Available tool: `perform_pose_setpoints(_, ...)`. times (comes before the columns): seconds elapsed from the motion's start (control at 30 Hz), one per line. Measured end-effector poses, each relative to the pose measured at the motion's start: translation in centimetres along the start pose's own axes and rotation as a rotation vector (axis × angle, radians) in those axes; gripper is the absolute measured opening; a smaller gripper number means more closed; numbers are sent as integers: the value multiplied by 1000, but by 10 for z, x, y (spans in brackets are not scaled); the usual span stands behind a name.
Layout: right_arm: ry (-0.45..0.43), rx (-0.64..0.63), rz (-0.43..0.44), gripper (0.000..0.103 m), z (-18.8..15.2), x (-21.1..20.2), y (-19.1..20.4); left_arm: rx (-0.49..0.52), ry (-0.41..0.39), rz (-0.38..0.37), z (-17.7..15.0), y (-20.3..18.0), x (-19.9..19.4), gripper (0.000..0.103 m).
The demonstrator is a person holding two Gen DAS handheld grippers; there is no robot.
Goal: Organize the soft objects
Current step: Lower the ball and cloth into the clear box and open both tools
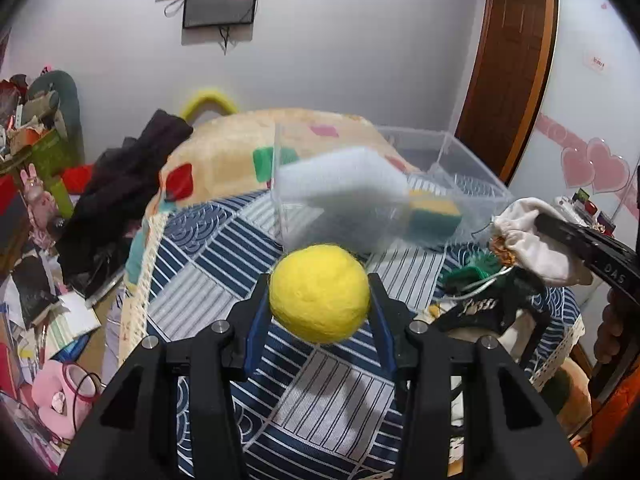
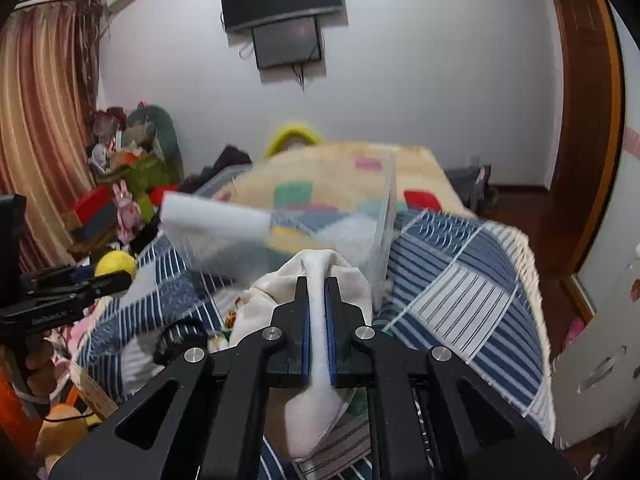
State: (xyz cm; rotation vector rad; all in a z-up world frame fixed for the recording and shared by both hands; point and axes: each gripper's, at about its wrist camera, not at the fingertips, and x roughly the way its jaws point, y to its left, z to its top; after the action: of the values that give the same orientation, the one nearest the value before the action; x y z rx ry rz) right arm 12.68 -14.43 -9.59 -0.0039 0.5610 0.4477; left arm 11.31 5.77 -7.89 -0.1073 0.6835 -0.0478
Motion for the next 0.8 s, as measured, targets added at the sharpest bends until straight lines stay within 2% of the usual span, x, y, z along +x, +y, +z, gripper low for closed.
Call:
perform_pose_setpoints(0.3, -107, -3, 6, 6, 25, -20, 5, -1, -86, 0, 25, 0, -20, 45)
perform_pose_setpoints(0.8, -246, -44, 27, 6, 70, -25, 19, -8, -150, -12, 79, -5, -16, 45)
